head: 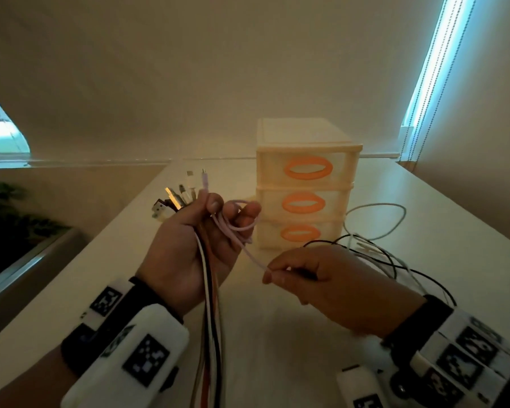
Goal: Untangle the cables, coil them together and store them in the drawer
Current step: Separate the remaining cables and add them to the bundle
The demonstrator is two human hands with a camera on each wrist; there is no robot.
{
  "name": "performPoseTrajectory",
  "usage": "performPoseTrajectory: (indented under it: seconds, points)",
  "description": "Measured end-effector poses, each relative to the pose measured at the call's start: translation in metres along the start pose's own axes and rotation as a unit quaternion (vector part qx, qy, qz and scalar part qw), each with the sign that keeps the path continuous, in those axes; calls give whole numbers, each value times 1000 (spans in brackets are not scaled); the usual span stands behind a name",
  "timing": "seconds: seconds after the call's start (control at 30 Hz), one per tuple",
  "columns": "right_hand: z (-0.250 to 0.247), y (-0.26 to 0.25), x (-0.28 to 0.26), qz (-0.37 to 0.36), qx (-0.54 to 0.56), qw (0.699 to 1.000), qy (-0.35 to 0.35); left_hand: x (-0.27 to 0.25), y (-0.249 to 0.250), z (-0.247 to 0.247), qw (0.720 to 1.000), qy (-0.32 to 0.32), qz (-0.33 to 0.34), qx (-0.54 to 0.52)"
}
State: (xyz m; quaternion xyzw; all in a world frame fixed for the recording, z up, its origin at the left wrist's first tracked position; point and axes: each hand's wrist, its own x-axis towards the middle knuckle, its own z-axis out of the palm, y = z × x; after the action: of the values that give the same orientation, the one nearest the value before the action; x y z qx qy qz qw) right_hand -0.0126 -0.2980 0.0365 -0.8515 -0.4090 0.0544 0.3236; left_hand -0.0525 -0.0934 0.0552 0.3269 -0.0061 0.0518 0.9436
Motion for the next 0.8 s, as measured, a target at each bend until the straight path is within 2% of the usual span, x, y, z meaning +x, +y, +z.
performPoseTrajectory:
  seconds: [0.1, 0.17, 0.33, 0.37, 0.5, 0.57, 0.67, 0.8]
  points:
    - [-1, 6, 1, 29, -28, 996, 76, 1, 3, -4, 1000, -14, -5, 2]
    - [-1, 6, 0, 25, -22, 996, 88, 2, 4, -8, 1000, -20, -12, 15]
    - [3, 5, 0, 31, -1, 997, -70, 0, 4, -6, 999, -14, 0, 45]
    - [2, 6, 0, 36, 3, 997, -74, 0, 4, -5, 999, -9, 7, 48]
    - [-3, 9, 0, 56, -7, 998, -17, -1, 11, -2, 999, -6, 36, 0]
    - [-3, 7, 0, 48, 15, 997, -51, 0, 14, -5, 999, -21, 35, -6]
    - [-10, -1, -4, 49, 33, 991, -116, 1, 11, -7, 999, -13, 25, 45]
    - [-23, 2, -7, 95, 29, 991, -85, 1, 13, -5, 999, -18, 45, 23]
